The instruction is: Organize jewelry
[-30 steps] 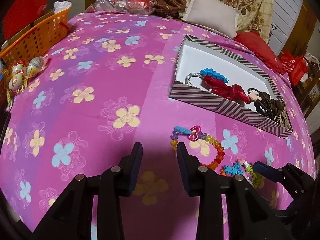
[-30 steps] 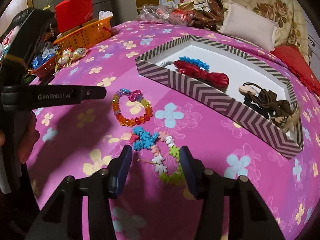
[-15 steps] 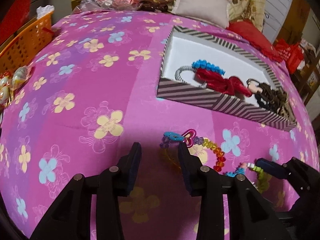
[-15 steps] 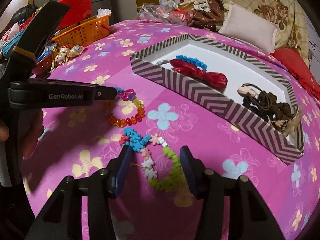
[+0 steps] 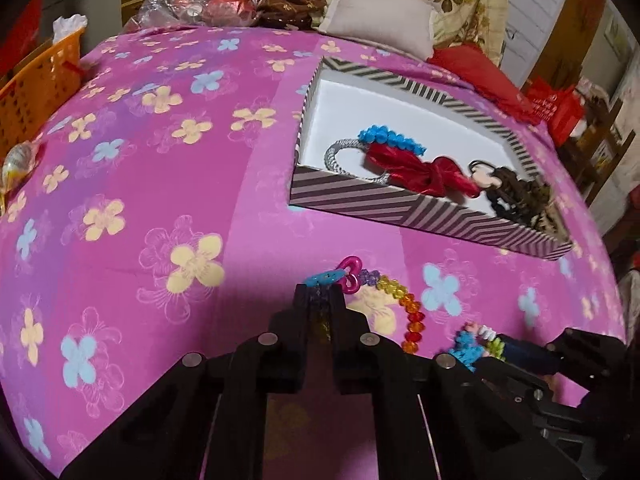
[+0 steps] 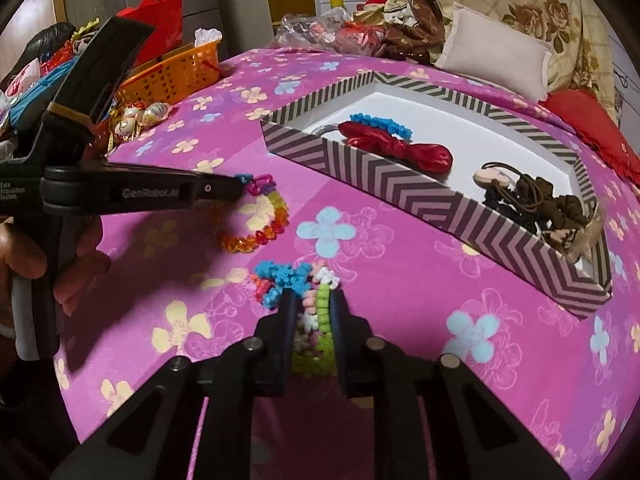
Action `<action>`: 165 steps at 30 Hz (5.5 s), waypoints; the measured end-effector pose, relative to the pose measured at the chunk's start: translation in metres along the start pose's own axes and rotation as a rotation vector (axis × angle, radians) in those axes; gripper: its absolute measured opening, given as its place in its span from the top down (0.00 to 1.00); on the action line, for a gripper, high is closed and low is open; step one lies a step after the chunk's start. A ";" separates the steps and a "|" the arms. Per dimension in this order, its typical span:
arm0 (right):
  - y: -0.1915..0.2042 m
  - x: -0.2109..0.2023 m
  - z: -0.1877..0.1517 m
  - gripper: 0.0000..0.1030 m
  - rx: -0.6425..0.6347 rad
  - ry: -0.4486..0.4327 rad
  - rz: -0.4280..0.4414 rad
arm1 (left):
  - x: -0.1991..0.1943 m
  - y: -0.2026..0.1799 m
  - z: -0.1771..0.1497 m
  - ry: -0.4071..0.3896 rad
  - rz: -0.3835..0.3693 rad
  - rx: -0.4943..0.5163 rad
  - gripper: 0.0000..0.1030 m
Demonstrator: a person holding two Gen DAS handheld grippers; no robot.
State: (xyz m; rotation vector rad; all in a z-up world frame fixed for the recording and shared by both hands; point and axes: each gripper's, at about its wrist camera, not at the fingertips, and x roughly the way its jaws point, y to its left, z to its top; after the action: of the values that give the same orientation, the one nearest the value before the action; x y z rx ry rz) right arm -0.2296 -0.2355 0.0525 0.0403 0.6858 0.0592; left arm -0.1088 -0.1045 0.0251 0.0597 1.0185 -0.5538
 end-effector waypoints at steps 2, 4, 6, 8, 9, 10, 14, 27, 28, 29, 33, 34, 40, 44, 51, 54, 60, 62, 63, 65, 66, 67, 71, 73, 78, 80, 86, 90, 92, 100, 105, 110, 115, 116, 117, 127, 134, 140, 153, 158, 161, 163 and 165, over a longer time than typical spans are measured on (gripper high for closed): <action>0.002 -0.006 0.001 0.94 -0.002 -0.017 0.007 | -0.009 -0.002 -0.002 -0.017 -0.004 0.007 0.98; 0.004 -0.014 0.002 0.94 -0.012 -0.030 -0.004 | -0.020 -0.004 -0.002 -0.035 -0.016 0.013 0.98; 0.004 -0.019 0.004 0.94 -0.014 -0.041 -0.009 | -0.031 -0.008 -0.003 -0.056 -0.023 0.022 0.98; 0.004 -0.026 0.005 0.94 -0.007 -0.059 -0.014 | -0.040 -0.010 -0.002 -0.073 -0.026 0.025 0.98; 0.003 -0.029 0.005 0.94 -0.002 -0.065 -0.014 | -0.045 -0.010 -0.001 -0.082 -0.028 0.025 0.98; 0.002 -0.032 0.006 0.94 0.005 -0.072 -0.011 | -0.049 -0.011 0.000 -0.090 -0.028 0.026 0.98; -0.004 -0.044 0.007 0.94 0.037 -0.097 -0.007 | -0.065 -0.012 0.001 -0.125 -0.027 0.026 0.98; -0.011 -0.077 0.018 0.94 0.043 -0.168 -0.034 | -0.097 -0.030 0.009 -0.181 -0.043 0.057 0.98; -0.012 -0.079 0.019 0.94 0.042 -0.172 -0.038 | -0.098 -0.031 0.011 -0.185 -0.042 0.059 0.98; -0.013 -0.081 0.020 0.94 0.043 -0.176 -0.040 | -0.100 -0.033 0.012 -0.189 -0.043 0.060 0.98; -0.016 -0.088 0.024 0.94 0.044 -0.192 -0.048 | -0.105 -0.040 0.018 -0.203 -0.044 0.072 0.98; -0.016 -0.090 0.025 0.94 0.043 -0.196 -0.050 | -0.105 -0.041 0.019 -0.204 -0.044 0.074 0.98; -0.019 -0.098 0.035 0.94 0.029 -0.215 -0.063 | -0.105 -0.053 0.029 -0.210 -0.050 0.093 0.98; -0.022 -0.102 0.042 0.94 0.027 -0.225 -0.072 | -0.103 -0.062 0.037 -0.208 -0.055 0.105 0.98; -0.030 -0.106 0.056 0.94 0.023 -0.239 -0.091 | -0.095 -0.074 0.054 -0.204 -0.052 0.124 0.98; -0.036 -0.106 0.060 0.94 0.027 -0.237 -0.098 | -0.091 -0.079 0.060 -0.202 -0.047 0.136 0.98; -0.049 -0.104 0.070 0.94 0.036 -0.237 -0.116 | -0.081 -0.087 0.070 -0.195 -0.036 0.151 0.98; -0.052 -0.103 0.073 0.94 0.040 -0.241 -0.120 | -0.078 -0.089 0.074 -0.194 -0.034 0.148 0.98; -0.054 -0.103 0.075 0.94 0.042 -0.244 -0.124 | -0.077 -0.089 0.076 -0.194 -0.034 0.147 0.98; -0.057 -0.102 0.079 0.94 0.045 -0.249 -0.129 | -0.074 -0.091 0.079 -0.194 -0.031 0.149 0.98; -0.059 -0.101 0.081 0.94 0.047 -0.249 -0.129 | -0.072 -0.092 0.081 -0.195 -0.028 0.152 0.98; -0.062 -0.100 0.083 0.94 0.049 -0.251 -0.132 | -0.071 -0.093 0.082 -0.195 -0.025 0.155 0.98; -0.071 -0.096 0.092 0.94 0.060 -0.254 -0.135 | -0.064 -0.098 0.091 -0.197 -0.013 0.166 0.98; -0.075 -0.093 0.096 0.94 0.066 -0.256 -0.136 | -0.060 -0.100 0.095 -0.197 -0.009 0.167 0.98; -0.089 -0.081 0.107 0.94 0.099 -0.250 -0.124 | -0.045 -0.104 0.106 -0.194 0.001 0.173 0.98; -0.093 -0.072 0.110 0.94 0.106 -0.239 -0.122 | -0.038 -0.104 0.111 -0.191 -0.001 0.168 0.98; -0.106 -0.046 0.115 0.94 0.148 -0.208 -0.089 | -0.009 -0.104 0.119 -0.165 -0.023 0.141 0.98; -0.116 -0.025 0.108 0.94 0.175 -0.167 -0.084 | 0.016 -0.098 0.115 -0.120 -0.021 0.118 0.98; -0.122 -0.014 0.102 0.94 0.188 -0.141 -0.090 | 0.026 -0.094 0.111 -0.101 -0.009 0.111 0.98; -0.142 0.009 0.077 0.94 0.245 -0.066 -0.122 | 0.052 -0.080 0.095 -0.049 0.026 0.078 0.98; -0.139 0.016 0.069 0.74 0.235 -0.022 -0.186 | 0.052 -0.081 0.090 -0.066 0.061 0.092 0.74; -0.136 0.000 0.061 0.52 0.256 -0.052 -0.196 | 0.041 -0.082 0.086 -0.098 0.091 0.116 0.67; -0.128 -0.024 0.054 0.46 0.272 -0.095 -0.195 | 0.023 -0.079 0.078 -0.122 0.109 0.089 0.67; -0.124 -0.031 0.051 0.42 0.274 -0.110 -0.198 | 0.018 -0.078 0.076 -0.130 0.111 0.083 0.67; -0.120 -0.036 0.049 0.41 0.274 -0.121 -0.202 | 0.013 -0.078 0.073 -0.139 0.110 0.076 0.67; -0.089 -0.069 0.028 0.26 0.291 -0.163 -0.240 | -0.034 -0.082 0.038 -0.189 0.147 0.060 0.67; -0.073 -0.088 0.017 0.23 0.303 -0.182 -0.247 | -0.064 -0.084 0.017 -0.222 0.165 0.055 0.67; -0.061 -0.108 0.015 0.17 0.306 -0.210 -0.276 | -0.087 -0.090 0.003 -0.270 0.192 0.071 0.67; -0.050 -0.119 0.018 0.12 0.293 -0.232 -0.317 | -0.112 -0.098 0.000 -0.338 0.226 0.073 0.67; -0.052 -0.118 0.020 0.10 0.297 -0.230 -0.320 | -0.113 -0.098 0.000 -0.339 0.228 0.074 0.67; -0.053 -0.117 0.020 0.10 0.301 -0.227 -0.314 | -0.112 -0.098 0.000 -0.339 0.229 0.074 0.67; -0.053 -0.116 0.020 0.10 0.300 -0.225 -0.314 | -0.112 -0.098 0.000 -0.339 0.228 0.073 0.67; -0.053 -0.116 0.020 0.10 0.298 -0.224 -0.314 | -0.112 -0.099 0.001 -0.339 0.229 0.075 0.67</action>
State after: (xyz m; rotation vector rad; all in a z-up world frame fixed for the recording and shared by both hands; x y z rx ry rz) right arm -0.3046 -0.2967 0.1382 0.2215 0.4658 -0.3458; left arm -0.1992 -0.1438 0.1379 0.1419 0.6496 -0.3756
